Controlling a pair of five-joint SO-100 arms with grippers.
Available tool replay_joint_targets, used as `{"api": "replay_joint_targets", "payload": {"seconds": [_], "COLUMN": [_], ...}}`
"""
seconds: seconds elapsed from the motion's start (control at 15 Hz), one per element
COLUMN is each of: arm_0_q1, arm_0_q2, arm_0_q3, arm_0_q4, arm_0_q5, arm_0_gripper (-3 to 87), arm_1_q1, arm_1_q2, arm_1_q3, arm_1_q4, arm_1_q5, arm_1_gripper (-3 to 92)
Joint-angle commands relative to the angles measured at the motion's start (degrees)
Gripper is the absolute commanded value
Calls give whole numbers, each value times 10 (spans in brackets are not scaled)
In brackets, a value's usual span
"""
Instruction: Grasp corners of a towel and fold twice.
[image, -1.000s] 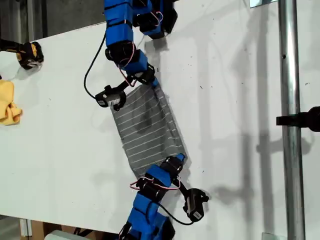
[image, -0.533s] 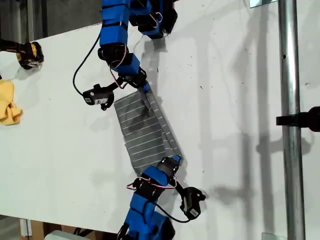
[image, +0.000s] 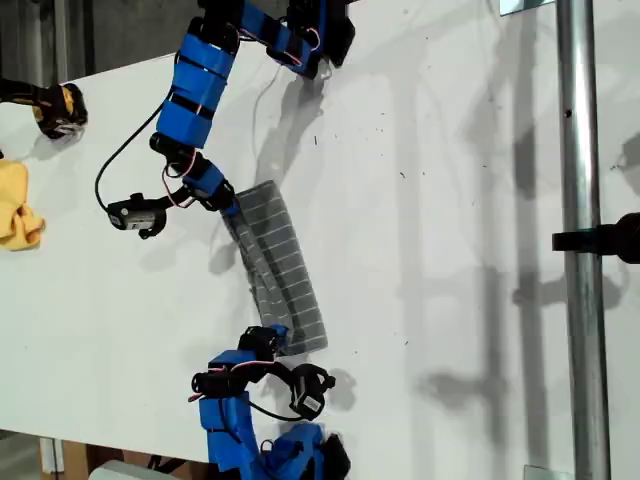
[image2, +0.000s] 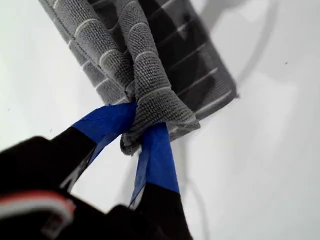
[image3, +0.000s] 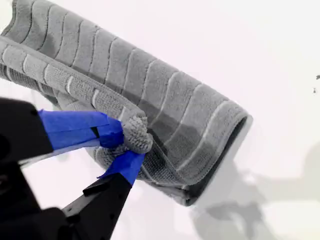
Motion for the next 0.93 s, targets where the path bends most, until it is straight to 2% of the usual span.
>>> {"api": "replay_joint_targets", "payload": {"seconds": [0.0, 0.2, 0.4, 0.53, 0.87], "arm_0_q1": [-63, -134, -157, -150, -104], "arm_0_q2": [48, 80, 104, 160, 207], "arm_0_q3": [6, 12, 20, 69, 209], "arm_0_q4": [6, 2, -1, -25, -84], "arm_0_q5": [35, 74, 85, 70, -7], "arm_0_gripper": [-8, -8, -8, -8, -8], "arm_1_q1": [39, 76, 87, 83, 51], "arm_1_q2": [-32, -51, -15, 16, 11], "arm_1_q3": [-105, -163, -147, -96, 6], "arm_1_q4": [-15, -44, -83, -113, -99], "arm_1_q5": [-19, -15, -4, -4, 13], "arm_1_gripper": [-2, -2, -2, -2, -2]}}
